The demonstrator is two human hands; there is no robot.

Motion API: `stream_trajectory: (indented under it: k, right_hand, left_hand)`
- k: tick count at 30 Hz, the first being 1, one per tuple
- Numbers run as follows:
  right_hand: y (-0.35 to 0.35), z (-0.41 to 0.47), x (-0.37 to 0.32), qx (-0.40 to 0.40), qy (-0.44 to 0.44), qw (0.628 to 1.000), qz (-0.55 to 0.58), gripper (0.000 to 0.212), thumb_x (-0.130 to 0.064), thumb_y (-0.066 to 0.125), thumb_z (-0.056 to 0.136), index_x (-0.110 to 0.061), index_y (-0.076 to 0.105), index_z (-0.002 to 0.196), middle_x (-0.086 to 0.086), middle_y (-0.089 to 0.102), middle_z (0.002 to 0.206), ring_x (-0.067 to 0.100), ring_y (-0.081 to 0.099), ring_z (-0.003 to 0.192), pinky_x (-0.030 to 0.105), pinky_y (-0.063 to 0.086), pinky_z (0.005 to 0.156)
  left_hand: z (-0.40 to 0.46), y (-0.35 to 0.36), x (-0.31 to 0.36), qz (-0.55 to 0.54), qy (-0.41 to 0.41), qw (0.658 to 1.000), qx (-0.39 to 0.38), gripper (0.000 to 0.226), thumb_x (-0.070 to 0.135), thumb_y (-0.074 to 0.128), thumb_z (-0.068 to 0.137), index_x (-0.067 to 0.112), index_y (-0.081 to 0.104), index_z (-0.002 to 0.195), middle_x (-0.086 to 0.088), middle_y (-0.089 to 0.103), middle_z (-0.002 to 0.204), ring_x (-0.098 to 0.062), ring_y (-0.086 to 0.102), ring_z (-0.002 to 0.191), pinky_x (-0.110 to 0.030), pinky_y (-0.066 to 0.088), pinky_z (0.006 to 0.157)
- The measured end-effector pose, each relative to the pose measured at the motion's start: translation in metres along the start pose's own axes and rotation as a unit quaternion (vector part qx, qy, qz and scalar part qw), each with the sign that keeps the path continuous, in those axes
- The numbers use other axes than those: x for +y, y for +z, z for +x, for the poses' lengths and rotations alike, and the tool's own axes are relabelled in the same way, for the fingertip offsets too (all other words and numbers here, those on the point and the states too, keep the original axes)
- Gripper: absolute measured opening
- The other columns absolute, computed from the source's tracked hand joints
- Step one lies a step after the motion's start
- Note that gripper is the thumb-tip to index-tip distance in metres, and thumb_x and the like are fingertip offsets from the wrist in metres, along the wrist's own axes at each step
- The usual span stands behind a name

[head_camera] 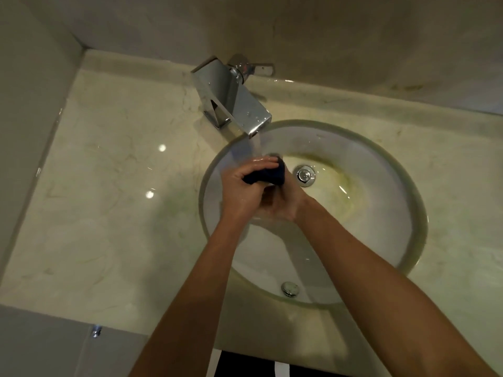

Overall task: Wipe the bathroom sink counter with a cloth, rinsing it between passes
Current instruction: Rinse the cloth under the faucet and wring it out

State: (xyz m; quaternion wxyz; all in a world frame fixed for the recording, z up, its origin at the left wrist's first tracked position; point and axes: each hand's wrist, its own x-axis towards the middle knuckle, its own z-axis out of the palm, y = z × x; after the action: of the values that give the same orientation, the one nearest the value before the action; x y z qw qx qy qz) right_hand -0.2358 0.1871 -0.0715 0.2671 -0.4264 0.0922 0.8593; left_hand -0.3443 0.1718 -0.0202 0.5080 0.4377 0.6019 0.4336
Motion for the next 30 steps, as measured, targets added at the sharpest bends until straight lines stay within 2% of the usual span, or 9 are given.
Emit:
stream_trajectory:
  k: [3, 6, 9, 12, 17, 22, 24, 28, 30]
  right_hand:
    - [0.01, 0.006, -0.008, -0.04, -0.056, 0.998, 0.012, 0.071, -0.072, 0.053, 0.09, -0.005, 0.063, 0.11, 0.012, 0.069, 0.107, 0.025, 0.07, 0.099, 0.033, 0.056, 0.095]
    - [0.017, 0.006, -0.016, -0.035, -0.111, 0.991, -0.06, 0.042, -0.044, 0.047, 0.1, -0.006, 0.062, 0.092, 0.007, 0.068, 0.076, 0.018, 0.067, 0.067, 0.026, 0.057, 0.069]
    - [0.014, 0.007, -0.018, 0.064, -0.18, 0.974, -0.118, 0.023, -0.027, 0.059, 0.096, -0.005, 0.064, 0.091, 0.005, 0.065, 0.071, 0.015, 0.063, 0.06, 0.025, 0.054, 0.057]
    - [-0.003, 0.017, -0.018, 0.18, -0.315, 0.891, -0.272, 0.02, -0.022, 0.072, 0.088, -0.004, 0.068, 0.094, 0.007, 0.067, 0.075, 0.022, 0.065, 0.069, 0.034, 0.056, 0.065]
    - [-0.007, 0.015, -0.003, 0.132, -0.456, 0.745, -0.469, 0.019, -0.015, 0.074, 0.087, -0.006, 0.065, 0.1, 0.001, 0.072, 0.091, 0.017, 0.071, 0.083, 0.032, 0.058, 0.073]
    - [-0.01, 0.019, 0.001, 0.107, -0.516, 0.7, -0.482, 0.035, 0.005, 0.072, 0.086, 0.009, 0.05, 0.113, 0.004, 0.058, 0.103, -0.005, 0.058, 0.09, 0.016, 0.047, 0.079]
    - [-0.017, 0.019, 0.0, 0.103, -0.498, 0.704, -0.495, 0.052, 0.001, 0.077, 0.084, 0.002, 0.044, 0.124, 0.004, 0.059, 0.111, -0.001, 0.06, 0.098, 0.021, 0.049, 0.084]
    - [-0.043, 0.017, 0.0, 0.079, -0.481, 0.701, -0.52, 0.095, -0.002, 0.091, 0.065, -0.014, 0.031, 0.139, -0.01, 0.052, 0.127, -0.002, 0.058, 0.114, 0.021, 0.048, 0.093]
    - [-0.048, 0.024, 0.003, 0.058, -0.5, 0.678, -0.535, 0.107, -0.002, 0.095, 0.057, -0.034, 0.034, 0.139, -0.025, 0.048, 0.132, -0.004, 0.054, 0.12, 0.021, 0.046, 0.098]
  left_hand:
    - [-0.013, -0.003, -0.014, 0.012, 0.059, 0.998, -0.018, 0.051, -0.03, 0.057, 0.066, 0.006, 0.08, 0.094, -0.006, 0.076, 0.102, -0.005, 0.069, 0.105, -0.018, 0.05, 0.096]
    - [-0.025, -0.012, -0.028, 0.055, 0.074, 0.994, -0.057, 0.048, -0.022, 0.068, 0.073, 0.015, 0.079, 0.102, 0.001, 0.074, 0.115, -0.012, 0.064, 0.12, -0.022, 0.047, 0.105]
    - [-0.038, -0.019, -0.027, 0.075, 0.068, 0.99, -0.095, 0.039, 0.005, 0.078, 0.082, 0.017, 0.074, 0.118, 0.004, 0.067, 0.128, -0.01, 0.06, 0.125, -0.025, 0.049, 0.105]
    - [-0.031, -0.02, -0.02, 0.062, -0.046, 0.997, -0.028, 0.057, 0.032, 0.081, 0.085, 0.027, 0.058, 0.136, 0.012, 0.058, 0.133, -0.002, 0.056, 0.122, -0.011, 0.046, 0.09]
    - [0.016, 0.009, -0.01, 0.048, -0.157, 0.986, -0.014, 0.092, 0.037, 0.091, 0.073, 0.023, 0.041, 0.148, 0.015, 0.06, 0.125, 0.002, 0.06, 0.107, -0.009, 0.045, 0.083]
    - [0.036, 0.027, -0.021, 0.042, -0.153, 0.984, 0.077, 0.063, 0.028, 0.095, 0.068, 0.015, 0.064, 0.122, 0.011, 0.072, 0.102, 0.004, 0.068, 0.089, -0.012, 0.055, 0.083]
    - [0.035, 0.028, -0.024, 0.035, -0.141, 0.986, 0.086, 0.057, 0.026, 0.094, 0.069, 0.013, 0.065, 0.116, 0.011, 0.071, 0.097, 0.004, 0.068, 0.089, -0.006, 0.053, 0.075]
    - [0.032, 0.027, -0.029, 0.01, -0.117, 0.987, 0.113, 0.056, 0.026, 0.092, 0.073, 0.013, 0.064, 0.119, 0.002, 0.073, 0.106, -0.006, 0.071, 0.095, -0.026, 0.06, 0.088]
    - [0.034, 0.027, -0.029, 0.0, -0.098, 0.987, 0.129, 0.055, 0.023, 0.091, 0.074, 0.017, 0.064, 0.121, 0.003, 0.072, 0.11, -0.007, 0.071, 0.1, -0.022, 0.059, 0.087]
